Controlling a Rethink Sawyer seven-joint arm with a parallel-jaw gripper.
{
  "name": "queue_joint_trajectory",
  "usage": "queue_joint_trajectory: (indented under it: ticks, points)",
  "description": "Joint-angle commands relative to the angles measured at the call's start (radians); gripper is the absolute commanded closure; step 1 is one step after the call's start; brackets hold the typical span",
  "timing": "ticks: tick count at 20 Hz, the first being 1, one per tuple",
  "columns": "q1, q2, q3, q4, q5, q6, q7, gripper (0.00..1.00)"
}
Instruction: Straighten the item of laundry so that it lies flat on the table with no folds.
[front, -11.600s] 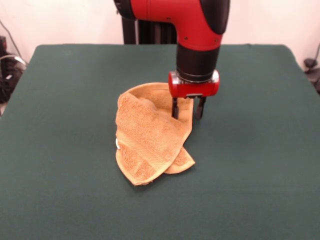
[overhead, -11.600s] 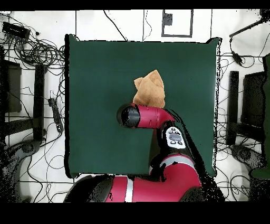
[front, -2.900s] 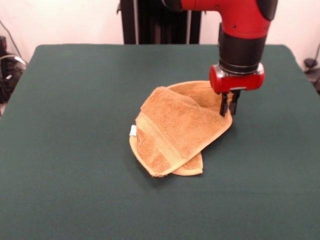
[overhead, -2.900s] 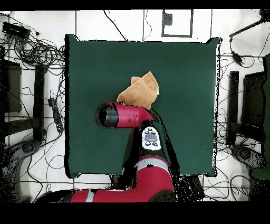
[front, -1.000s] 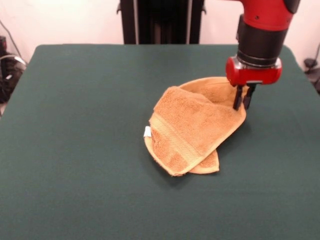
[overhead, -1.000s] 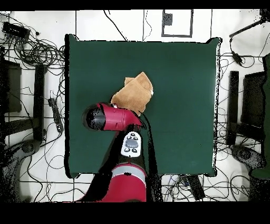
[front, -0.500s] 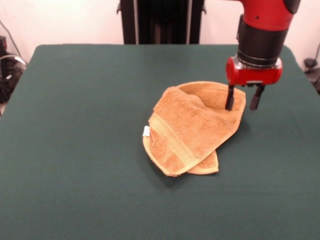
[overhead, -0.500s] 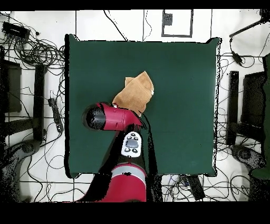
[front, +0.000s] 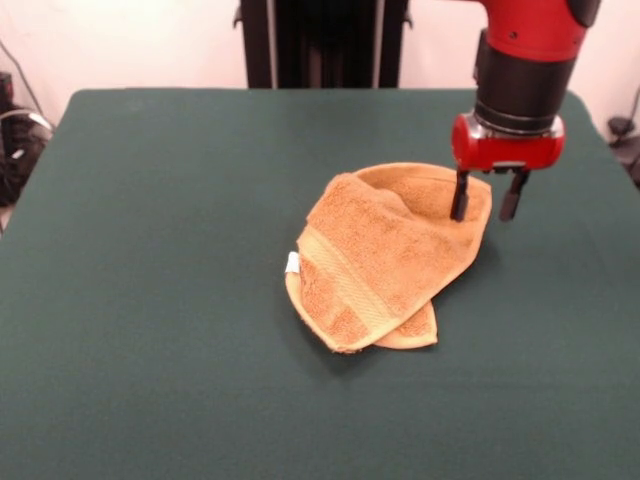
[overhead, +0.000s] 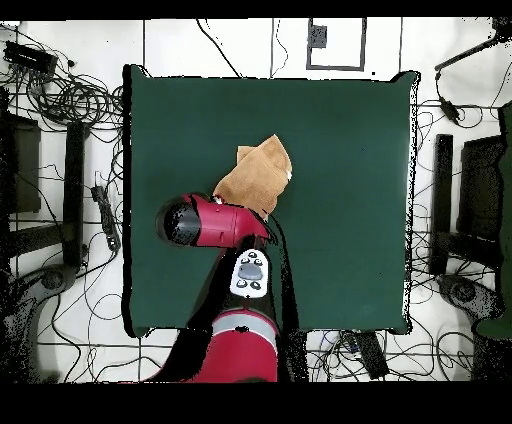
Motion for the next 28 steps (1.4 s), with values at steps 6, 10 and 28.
queue_joint_trajectory:
  ticks: [6, 10, 28]
  points:
    - [-0.055, 0.068, 0.013, -0.147, 0.029, 0.175, 0.161, 0.00]
    - [-0.080, 0.070, 0.014, -0.184, 0.011, 0.206, 0.141, 0.00]
    - [-0.154, 0.123, 0.020, -0.322, -0.026, 0.255, 0.153, 0.00]
